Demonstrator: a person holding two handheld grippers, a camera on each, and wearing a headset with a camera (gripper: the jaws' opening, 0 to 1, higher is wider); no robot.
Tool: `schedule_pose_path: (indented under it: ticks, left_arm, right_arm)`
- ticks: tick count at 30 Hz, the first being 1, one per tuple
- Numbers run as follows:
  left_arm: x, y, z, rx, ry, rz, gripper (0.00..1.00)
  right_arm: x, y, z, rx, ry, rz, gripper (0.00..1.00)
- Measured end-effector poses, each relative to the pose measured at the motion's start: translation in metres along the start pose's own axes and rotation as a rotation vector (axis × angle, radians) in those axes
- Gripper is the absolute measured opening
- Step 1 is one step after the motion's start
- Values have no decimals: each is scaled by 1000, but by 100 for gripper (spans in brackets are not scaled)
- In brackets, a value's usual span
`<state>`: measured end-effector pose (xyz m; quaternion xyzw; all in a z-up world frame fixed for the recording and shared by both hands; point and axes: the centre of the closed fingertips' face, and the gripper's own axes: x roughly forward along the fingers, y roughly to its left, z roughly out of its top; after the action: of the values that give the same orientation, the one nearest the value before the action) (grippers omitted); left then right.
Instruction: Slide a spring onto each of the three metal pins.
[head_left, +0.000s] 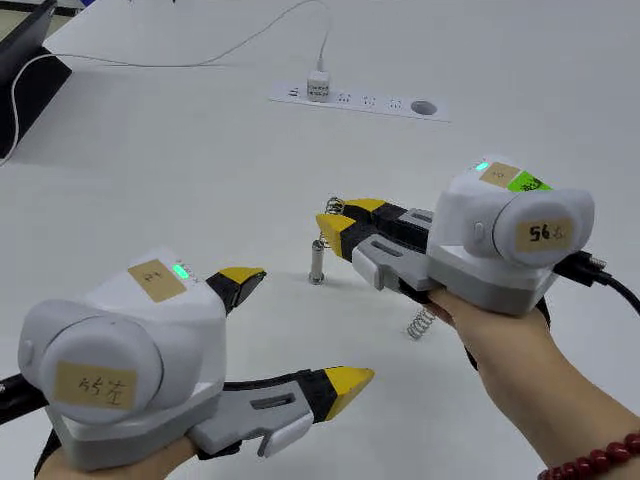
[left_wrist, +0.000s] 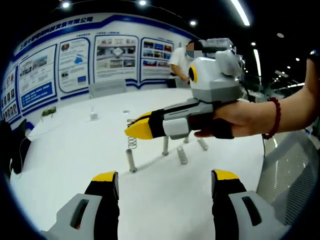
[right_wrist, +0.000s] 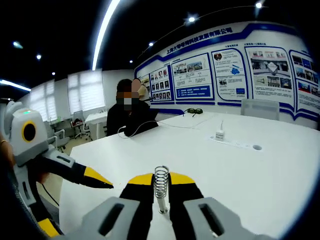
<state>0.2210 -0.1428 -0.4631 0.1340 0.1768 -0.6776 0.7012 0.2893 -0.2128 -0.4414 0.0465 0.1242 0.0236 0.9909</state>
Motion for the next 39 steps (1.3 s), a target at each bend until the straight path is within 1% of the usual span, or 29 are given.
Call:
schedule_pose_path:
  ticks: [2,4,8,11,17,23,29,33,39]
  left_arm:
    - [0,0,0,-3,1,0,77]
    - [0,0,-1,-5,2,1,77]
    - [0,1,0,-9,-1,0,77]
    - [0,1,-1,-5,7,2,76]
    - [0,2,-1,-7,5,2,76]
    - [0,2,0,-13,0,2,75]
    - [1,1,0,-10,4,-1,75]
    - [2,1,-3,-5,16,-1,75]
    - [2,1,-2,-3,15,2,75]
  right_arm:
    - [1,-1,0,-1,0,-1,12]
    - [2,-1,-1,16,0,-1,12]
    - [4,-1,-2,29,0,-2,12]
    - [6,0,-2,34,3,0,12]
    - [8,3,-5,20,15,5,12]
    - [10,4,-13,6,44,2,12]
    - [11,5,-17,-13,59,-1,12]
    - [13,5,-23,-22,80,2,12]
    - [14,6,-30,-35,100,0,12]
